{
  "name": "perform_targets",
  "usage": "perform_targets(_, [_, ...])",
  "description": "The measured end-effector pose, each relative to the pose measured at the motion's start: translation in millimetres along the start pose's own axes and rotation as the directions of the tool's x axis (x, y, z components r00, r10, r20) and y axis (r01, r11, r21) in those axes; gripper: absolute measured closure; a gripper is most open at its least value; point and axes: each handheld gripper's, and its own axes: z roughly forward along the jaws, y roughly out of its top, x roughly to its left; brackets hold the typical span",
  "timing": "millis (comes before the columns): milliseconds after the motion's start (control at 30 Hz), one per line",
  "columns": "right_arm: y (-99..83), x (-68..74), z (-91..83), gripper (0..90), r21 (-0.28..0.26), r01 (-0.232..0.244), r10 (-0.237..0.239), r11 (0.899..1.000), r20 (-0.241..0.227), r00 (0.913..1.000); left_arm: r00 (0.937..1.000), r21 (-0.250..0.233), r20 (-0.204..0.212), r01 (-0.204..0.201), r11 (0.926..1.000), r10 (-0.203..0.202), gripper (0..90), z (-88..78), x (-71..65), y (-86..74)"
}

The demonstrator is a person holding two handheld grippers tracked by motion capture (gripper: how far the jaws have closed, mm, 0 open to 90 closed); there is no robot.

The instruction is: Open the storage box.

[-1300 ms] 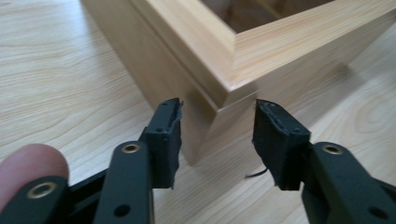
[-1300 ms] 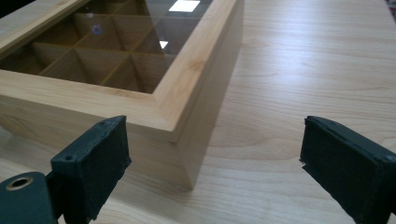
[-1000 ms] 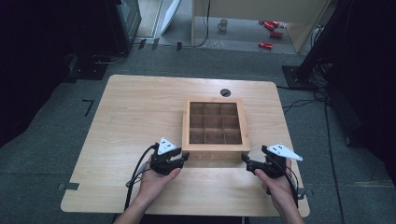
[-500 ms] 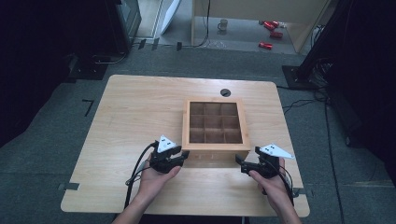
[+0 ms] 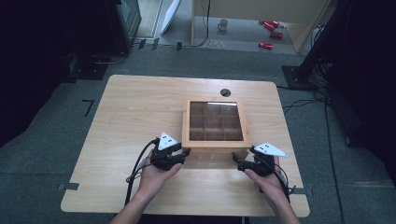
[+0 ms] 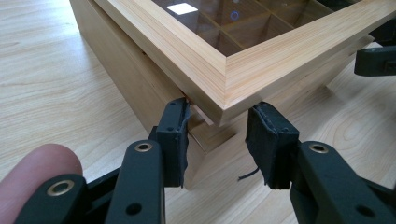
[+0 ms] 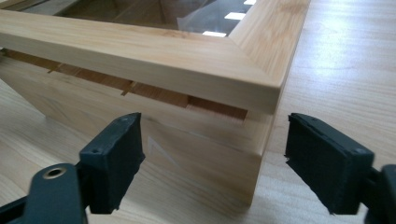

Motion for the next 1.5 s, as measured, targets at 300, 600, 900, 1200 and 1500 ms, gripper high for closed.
perform_targets(300, [3.1,0.4,0.6,29.7,-0.037,-0.014,0.014,0.999,-0.005,0.9999,1.0000,-0.004,-0.008,0.003,1.0000,-0.003,59.8,1.0,0.7,1.6])
perform_targets(600, [7.1,-1.3,-2.6,31.9,-0.094,0.006,-0.002,0.996,0.043,0.9991,0.9999,-0.022,0.015,0.005,0.9997,-0.005,57.6,-0.5,1.5,0.5])
perform_targets(900, [18.3,-1.5,-8.9,27.9,-0.134,0.031,-0.023,0.991,0.062,0.9978,1.0000,0.047,-0.002,0.009,0.9989,-0.009,24.4,0.5,10.2,-26.1])
perform_targets(1200, [40.9,-3.5,-13.6,25.5,-0.191,0.068,-0.053,0.979,0.082,0.9952,0.9968,0.103,-0.074,0.039,0.9939,-0.032,22.4,-6.2,33.9,-53.3])
perform_targets(1500, [74.4,-7.1,-16.7,24.9,-0.234,0.100,-0.079,0.967,0.098,0.9920,0.9927,0.130,-0.119,0.036,0.9908,-0.021,22.3,-8.9,44.2,-70.3])
